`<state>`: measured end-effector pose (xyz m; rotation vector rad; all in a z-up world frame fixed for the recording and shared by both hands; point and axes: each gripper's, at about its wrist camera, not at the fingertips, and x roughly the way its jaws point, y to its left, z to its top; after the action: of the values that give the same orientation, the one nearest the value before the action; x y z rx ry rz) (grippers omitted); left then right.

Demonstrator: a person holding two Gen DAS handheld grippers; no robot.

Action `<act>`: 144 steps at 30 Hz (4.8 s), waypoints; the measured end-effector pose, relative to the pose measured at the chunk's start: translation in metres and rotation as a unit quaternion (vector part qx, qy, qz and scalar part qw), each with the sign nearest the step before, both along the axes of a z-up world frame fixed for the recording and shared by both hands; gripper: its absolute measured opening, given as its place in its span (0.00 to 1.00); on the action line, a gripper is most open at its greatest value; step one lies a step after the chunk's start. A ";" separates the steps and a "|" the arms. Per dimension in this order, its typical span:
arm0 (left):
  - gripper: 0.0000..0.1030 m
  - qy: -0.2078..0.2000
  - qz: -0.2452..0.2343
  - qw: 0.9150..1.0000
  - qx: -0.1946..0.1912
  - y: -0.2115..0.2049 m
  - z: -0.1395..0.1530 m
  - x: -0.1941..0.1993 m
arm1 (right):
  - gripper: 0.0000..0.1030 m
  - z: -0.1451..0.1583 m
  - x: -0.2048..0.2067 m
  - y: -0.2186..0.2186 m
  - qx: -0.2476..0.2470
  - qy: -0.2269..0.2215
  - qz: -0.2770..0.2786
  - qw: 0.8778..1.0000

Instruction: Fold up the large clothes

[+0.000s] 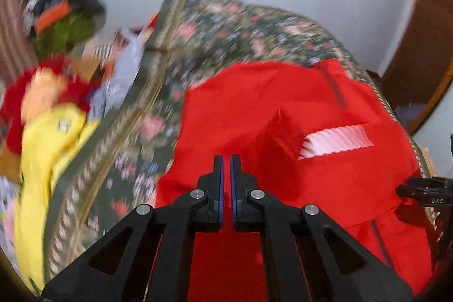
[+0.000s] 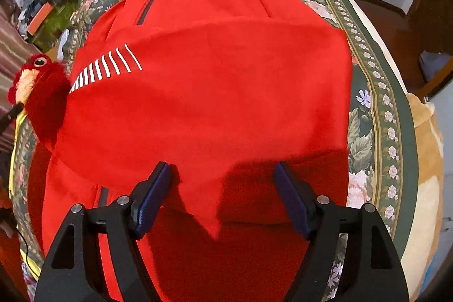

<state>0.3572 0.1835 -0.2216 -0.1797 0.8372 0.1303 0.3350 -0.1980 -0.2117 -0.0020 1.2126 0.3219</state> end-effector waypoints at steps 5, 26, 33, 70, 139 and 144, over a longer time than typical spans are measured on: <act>0.04 0.057 0.027 0.997 -0.042 0.033 -0.035 -0.018 | 0.79 -0.001 -0.002 0.008 -0.019 -0.002 0.006 1.000; 0.71 0.055 -0.051 0.997 -0.026 -0.021 0.016 0.035 | 0.85 0.054 0.012 0.029 -0.068 -0.076 0.061 0.993; 0.79 0.044 -0.091 0.995 0.012 -0.039 0.044 0.083 | 0.85 0.098 0.047 0.029 -0.113 -0.171 0.061 0.977; 0.81 0.087 -0.040 0.973 -0.212 -0.005 -0.080 0.297 | 0.62 -0.002 0.234 0.038 0.089 -0.006 -0.011 0.996; 0.26 0.023 -0.126 0.991 -0.028 -0.068 0.048 -0.033 | 0.14 0.100 -0.062 0.057 0.112 -0.125 0.083 0.982; 0.27 0.068 -0.145 0.987 -0.029 -0.092 0.006 -0.007 | 0.19 0.055 -0.049 0.075 0.098 -0.066 0.097 0.988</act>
<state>0.3504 0.0914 -0.2161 -0.1029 0.9943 -0.1565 0.2855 -0.1234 -0.1566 0.0283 1.0477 0.6015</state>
